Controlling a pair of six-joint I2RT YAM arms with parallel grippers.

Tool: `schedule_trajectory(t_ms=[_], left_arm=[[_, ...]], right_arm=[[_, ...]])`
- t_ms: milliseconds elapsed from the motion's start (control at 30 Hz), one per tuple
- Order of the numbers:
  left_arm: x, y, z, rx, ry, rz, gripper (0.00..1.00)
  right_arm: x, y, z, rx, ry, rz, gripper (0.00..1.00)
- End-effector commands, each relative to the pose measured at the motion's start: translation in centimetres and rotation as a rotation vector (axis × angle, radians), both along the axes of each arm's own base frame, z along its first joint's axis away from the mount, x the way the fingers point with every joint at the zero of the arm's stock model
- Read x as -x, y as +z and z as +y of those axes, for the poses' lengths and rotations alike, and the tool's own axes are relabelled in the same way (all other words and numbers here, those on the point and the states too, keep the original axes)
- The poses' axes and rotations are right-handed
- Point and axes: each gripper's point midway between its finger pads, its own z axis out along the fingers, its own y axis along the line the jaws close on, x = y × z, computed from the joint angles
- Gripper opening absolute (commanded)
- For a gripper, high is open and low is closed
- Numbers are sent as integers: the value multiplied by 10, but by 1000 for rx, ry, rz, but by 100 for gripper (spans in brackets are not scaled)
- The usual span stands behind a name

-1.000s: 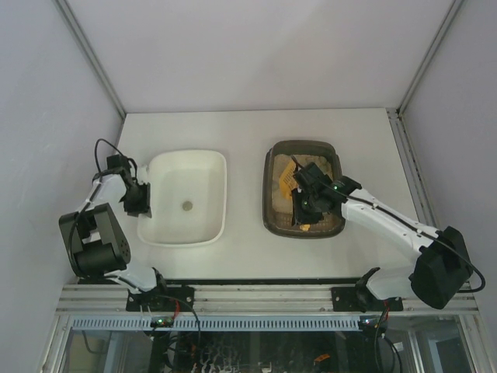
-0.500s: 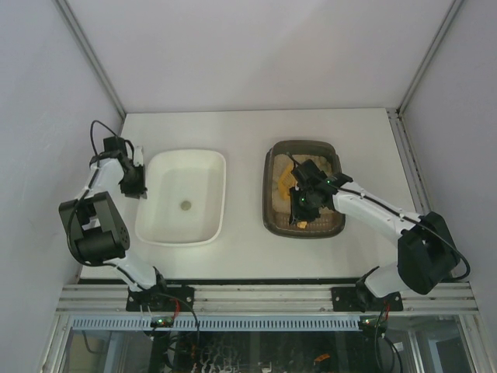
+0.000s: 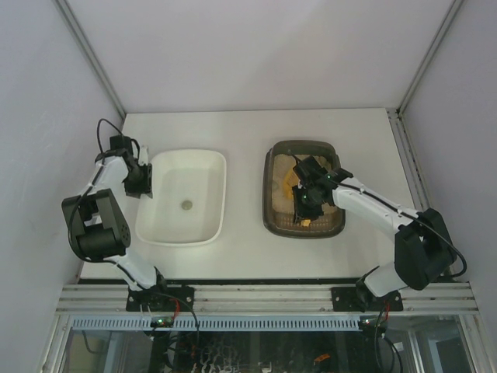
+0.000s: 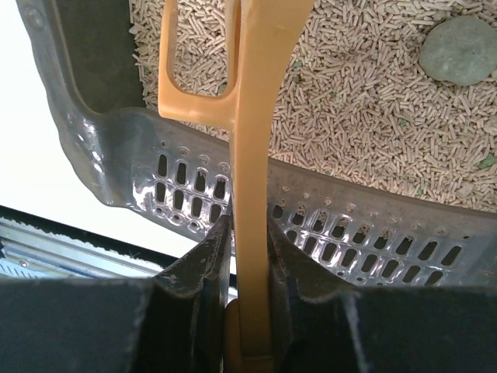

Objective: Clean the litter box

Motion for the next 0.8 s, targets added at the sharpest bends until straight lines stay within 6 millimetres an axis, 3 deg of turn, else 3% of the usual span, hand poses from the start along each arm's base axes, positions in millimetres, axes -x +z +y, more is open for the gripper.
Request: schedule_trajectory(t_ms=[0, 333, 533, 767], left_arm=[[13, 1, -3, -7, -12, -1, 43], [26, -1, -5, -16, -25, 6, 44], [30, -4, -6, -10, -26, 12, 43], [34, -3, -6, -17, -36, 12, 44]], right_arm=[[-8, 2, 5, -12, 30, -2, 0], [-10, 0, 38, -154, 77, 58, 0], [0, -2, 54, -237, 121, 137, 0], [9, 9, 64, -354, 155, 204, 0]])
